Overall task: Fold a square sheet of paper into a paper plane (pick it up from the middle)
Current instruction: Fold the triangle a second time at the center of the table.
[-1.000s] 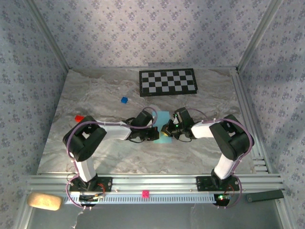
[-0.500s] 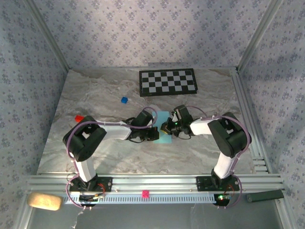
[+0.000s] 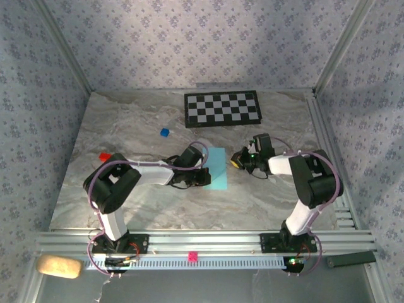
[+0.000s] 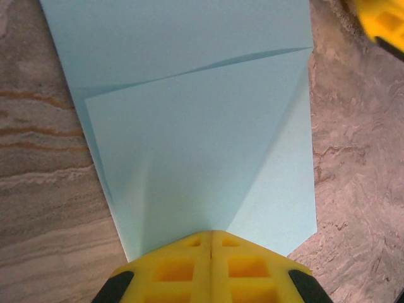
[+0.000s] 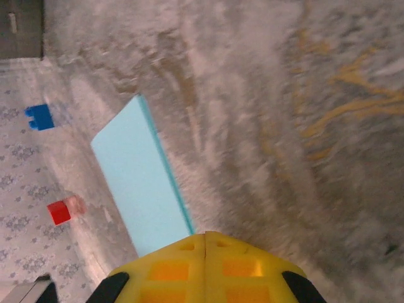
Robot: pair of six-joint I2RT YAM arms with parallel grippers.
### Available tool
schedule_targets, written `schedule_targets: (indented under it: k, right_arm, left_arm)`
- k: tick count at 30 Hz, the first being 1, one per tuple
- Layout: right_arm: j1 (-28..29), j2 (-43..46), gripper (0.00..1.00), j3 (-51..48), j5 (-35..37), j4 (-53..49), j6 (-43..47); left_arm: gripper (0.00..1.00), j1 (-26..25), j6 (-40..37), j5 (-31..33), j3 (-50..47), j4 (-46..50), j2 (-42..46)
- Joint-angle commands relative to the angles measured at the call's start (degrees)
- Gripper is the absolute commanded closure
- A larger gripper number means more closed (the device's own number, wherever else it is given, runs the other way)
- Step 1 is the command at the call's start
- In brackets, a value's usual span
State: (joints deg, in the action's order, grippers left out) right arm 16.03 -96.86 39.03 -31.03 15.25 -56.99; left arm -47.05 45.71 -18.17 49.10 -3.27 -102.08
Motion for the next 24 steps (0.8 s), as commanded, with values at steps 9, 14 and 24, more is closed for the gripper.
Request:
schedule_targets:
  k: [9,14,24]
  right_arm:
    - [8.0,0.0,0.94,4.2,-5.2,-6.1,5.1]
    - [8.6,-3.5,0.96,4.7,-3.4,-9.5,6.1]
    - [6.0,-6.8,0.98,2.2,-1.4,-11.4,7.4]
  left_arm:
    - [1.00,-0.4,-1.0,2.2,-0.6,9.1,-1.7]
    - [1.00,-0.3,-1.6,2.2,0.0,9.8,-2.0]
    - [0.96,-0.1,-1.7,-1.2,4.0,10.1,2.2]
